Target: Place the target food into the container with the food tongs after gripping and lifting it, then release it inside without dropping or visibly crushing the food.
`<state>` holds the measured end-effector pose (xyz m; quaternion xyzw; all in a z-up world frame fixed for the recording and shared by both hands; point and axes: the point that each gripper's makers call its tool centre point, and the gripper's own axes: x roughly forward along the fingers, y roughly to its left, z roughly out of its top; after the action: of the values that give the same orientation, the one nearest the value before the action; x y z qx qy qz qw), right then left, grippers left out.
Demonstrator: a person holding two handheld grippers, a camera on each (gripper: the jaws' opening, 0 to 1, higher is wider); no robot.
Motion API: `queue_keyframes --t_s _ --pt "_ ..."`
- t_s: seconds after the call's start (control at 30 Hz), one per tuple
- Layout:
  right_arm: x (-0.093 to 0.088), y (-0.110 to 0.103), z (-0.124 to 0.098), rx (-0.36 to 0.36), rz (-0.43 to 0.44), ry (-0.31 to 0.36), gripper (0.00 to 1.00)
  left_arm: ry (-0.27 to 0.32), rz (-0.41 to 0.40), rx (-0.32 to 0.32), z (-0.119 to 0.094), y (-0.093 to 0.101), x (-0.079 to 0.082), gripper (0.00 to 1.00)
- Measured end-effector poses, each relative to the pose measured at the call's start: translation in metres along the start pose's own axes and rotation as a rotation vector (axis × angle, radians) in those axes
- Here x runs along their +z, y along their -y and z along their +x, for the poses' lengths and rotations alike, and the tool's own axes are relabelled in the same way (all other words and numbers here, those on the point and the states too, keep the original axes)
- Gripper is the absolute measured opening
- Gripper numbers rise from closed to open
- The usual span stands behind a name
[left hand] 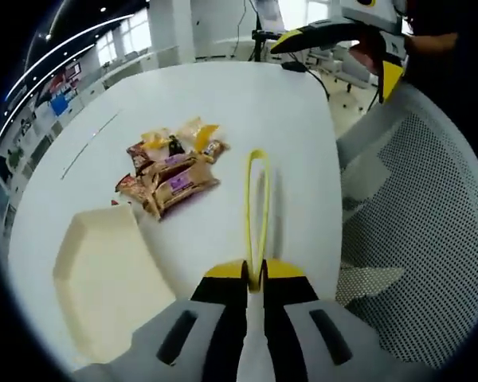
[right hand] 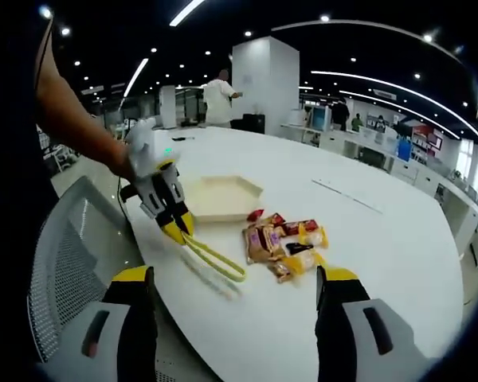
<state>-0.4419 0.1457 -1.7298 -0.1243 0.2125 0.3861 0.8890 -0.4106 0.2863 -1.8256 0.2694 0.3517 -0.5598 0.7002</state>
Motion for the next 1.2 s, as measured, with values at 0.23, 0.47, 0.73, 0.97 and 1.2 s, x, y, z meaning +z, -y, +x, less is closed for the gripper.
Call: queue_keyframes --t_s 0.23,0.47,0.73,0.97,1.2 --pt "0.005 -0.001 0.001 0.012 -0.023 -0.005 0.81 0.074 -0.065 0.015 -0.026 -0.012 0.018 0.02" --pt "0.017 0.006 -0.003 0.016 -0.025 0.009 0.80 0.144 0.015 -0.073 -0.056 -0.003 0.041 0.02" --pt "0.050 0.007 -0.009 0.104 0.069 0.131 0.70 0.155 0.099 -0.139 -0.085 0.011 0.063 0.02" --pt "0.080 0.003 -0.015 0.198 0.058 0.149 0.63 0.219 0.173 -0.138 -0.120 0.005 0.105 0.02" --pt "0.125 -0.010 -0.021 0.267 0.069 0.254 0.56 0.314 0.183 -0.167 -0.154 0.007 0.141 0.02"
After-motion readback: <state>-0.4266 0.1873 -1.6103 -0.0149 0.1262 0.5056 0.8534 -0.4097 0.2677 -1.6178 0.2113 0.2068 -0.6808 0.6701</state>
